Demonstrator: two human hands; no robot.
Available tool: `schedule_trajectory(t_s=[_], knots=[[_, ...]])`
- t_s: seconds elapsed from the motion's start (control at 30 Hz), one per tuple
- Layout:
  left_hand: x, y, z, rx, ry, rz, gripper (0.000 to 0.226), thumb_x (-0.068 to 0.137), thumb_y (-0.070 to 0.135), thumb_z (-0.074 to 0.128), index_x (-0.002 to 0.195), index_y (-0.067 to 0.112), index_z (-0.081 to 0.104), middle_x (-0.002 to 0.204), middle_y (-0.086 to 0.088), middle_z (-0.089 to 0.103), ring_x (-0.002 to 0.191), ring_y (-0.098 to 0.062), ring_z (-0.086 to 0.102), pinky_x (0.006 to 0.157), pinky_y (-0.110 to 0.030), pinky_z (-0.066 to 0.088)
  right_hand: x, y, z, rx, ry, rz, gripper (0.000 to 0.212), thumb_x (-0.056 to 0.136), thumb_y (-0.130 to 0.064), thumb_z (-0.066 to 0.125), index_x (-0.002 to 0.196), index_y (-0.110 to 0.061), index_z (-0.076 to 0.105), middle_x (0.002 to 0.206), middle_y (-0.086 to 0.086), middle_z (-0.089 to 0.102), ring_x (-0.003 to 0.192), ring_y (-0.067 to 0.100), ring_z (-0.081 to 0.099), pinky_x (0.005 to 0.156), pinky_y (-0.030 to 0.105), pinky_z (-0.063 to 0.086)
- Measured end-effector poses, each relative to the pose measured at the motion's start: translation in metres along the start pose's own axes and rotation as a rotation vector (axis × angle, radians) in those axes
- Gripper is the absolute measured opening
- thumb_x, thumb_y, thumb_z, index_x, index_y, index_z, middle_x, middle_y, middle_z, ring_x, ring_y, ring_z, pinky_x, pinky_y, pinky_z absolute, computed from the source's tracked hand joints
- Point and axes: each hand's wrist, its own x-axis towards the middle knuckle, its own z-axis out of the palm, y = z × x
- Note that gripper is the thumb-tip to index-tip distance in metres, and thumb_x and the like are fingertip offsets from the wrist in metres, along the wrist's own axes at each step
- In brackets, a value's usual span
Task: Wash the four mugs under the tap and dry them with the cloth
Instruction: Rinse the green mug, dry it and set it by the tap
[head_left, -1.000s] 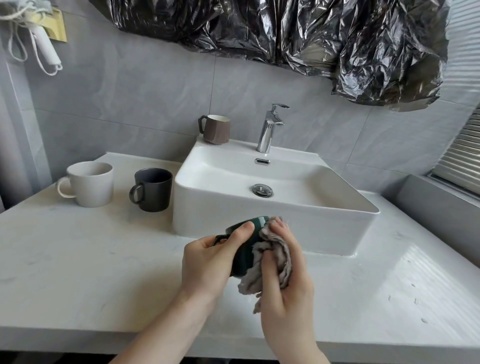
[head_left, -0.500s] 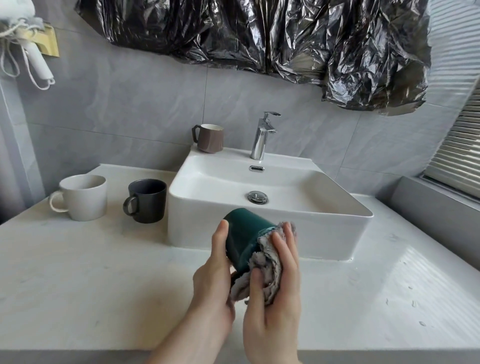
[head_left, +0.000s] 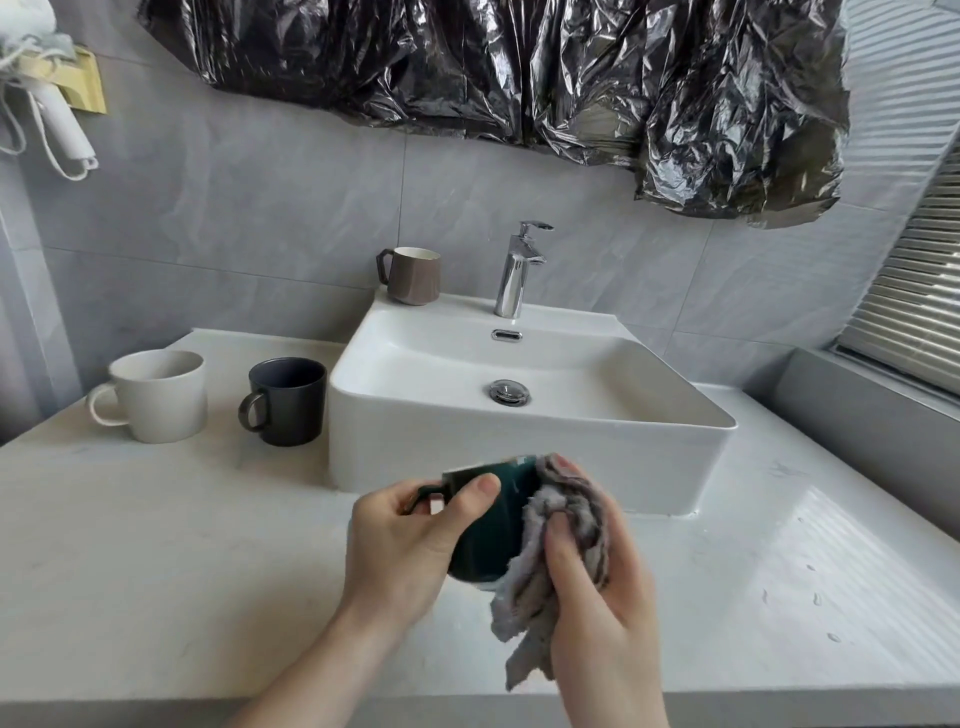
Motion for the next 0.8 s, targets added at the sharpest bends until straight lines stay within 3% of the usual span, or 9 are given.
schedule_trajectory(t_s=[0.13,0.23,0.33,0.4,0.47,0.53,0.67,0.7,0.8], knots=[[-0.002,0.001,0.004,-0.142,-0.065,-0.082,0.066,0.048,0.062,0.087,0.066,0.002,0.068,0.067,-0.011,0.065,0.064,-0.024,0.063,0.063,-0.041,0.054,0.019,-0.006,-0.001,-0.003,-0.048,0.102,0.023,0.106,-0.018,0.055,0.113,-0.029,0.074,0.103,0.004,0.08,0.08,0.023,0.077,0.05,0.033,0.059],[0.002,0.005,0.004,-0.177,-0.07,-0.077,0.076,0.048,0.061,0.086,0.07,-0.006,0.057,0.067,-0.01,0.054,0.063,-0.022,0.055,0.056,-0.032,0.051,0.026,-0.01,-0.004,0.091,-0.08,0.386,0.028,0.102,-0.044,0.057,0.092,-0.029,0.078,0.077,0.017,0.073,0.041,0.028,0.06,0.038,0.024,0.044],[0.007,0.006,0.002,-0.043,-0.11,-0.003,0.066,0.055,0.071,0.078,0.062,0.012,0.049,0.059,0.003,0.042,0.056,-0.014,0.041,0.05,-0.018,0.034,0.025,-0.004,-0.001,0.14,-0.017,0.391,0.027,0.1,-0.044,0.058,0.087,-0.029,0.077,0.064,0.018,0.065,0.033,0.026,0.051,0.033,0.022,0.038],[0.009,0.001,0.0,0.074,-0.106,0.049,0.066,0.058,0.079,0.072,0.068,0.016,0.055,0.06,0.013,0.056,0.056,-0.007,0.052,0.052,-0.013,0.039,0.023,0.004,0.001,0.184,0.055,0.36,0.025,0.101,-0.042,0.06,0.093,-0.024,0.075,0.066,0.022,0.064,0.033,0.026,0.05,0.035,0.023,0.04],[0.005,-0.009,0.0,0.194,-0.023,0.117,0.067,0.062,0.085,0.067,0.091,0.025,0.064,0.088,0.013,0.07,0.082,0.0,0.066,0.068,-0.014,0.048,0.025,0.016,0.001,0.217,0.134,0.347,0.024,0.101,-0.041,0.062,0.097,-0.021,0.074,0.076,0.027,0.068,0.041,0.029,0.054,0.038,0.025,0.043],[0.0,-0.019,0.002,0.293,0.075,0.262,0.052,0.079,0.08,0.063,0.098,0.031,0.062,0.101,0.017,0.064,0.098,-0.004,0.064,0.081,-0.023,0.051,0.027,0.026,0.001,0.198,0.178,0.319,0.024,0.1,-0.041,0.064,0.101,-0.02,0.075,0.09,0.029,0.074,0.062,0.034,0.063,0.047,0.028,0.05],[-0.013,-0.017,0.007,0.287,0.062,0.235,0.04,0.088,0.072,0.054,0.1,0.036,0.067,0.106,0.024,0.064,0.105,0.001,0.064,0.09,-0.023,0.05,0.027,0.04,0.007,0.159,0.23,0.17,0.023,0.097,-0.041,0.069,0.112,-0.025,0.074,0.103,0.016,0.079,0.098,0.05,0.071,0.088,0.067,0.056],[-0.014,-0.015,0.009,0.251,0.015,0.169,0.043,0.088,0.075,0.055,0.105,0.037,0.067,0.11,0.023,0.066,0.106,0.004,0.064,0.091,-0.021,0.049,0.027,0.041,0.009,0.147,0.223,0.114,0.02,0.1,-0.034,0.068,0.117,-0.026,0.074,0.106,0.01,0.08,0.105,0.046,0.072,0.093,0.067,0.055],[-0.014,-0.009,0.013,0.071,-0.111,0.01,0.056,0.073,0.074,0.068,0.111,0.032,0.07,0.115,0.009,0.073,0.109,-0.003,0.069,0.1,-0.034,0.053,0.019,0.034,0.011,0.015,0.115,-0.054,0.028,0.103,-0.012,0.058,0.123,-0.028,0.069,0.113,-0.001,0.079,0.111,0.022,0.074,0.1,0.045,0.056]])
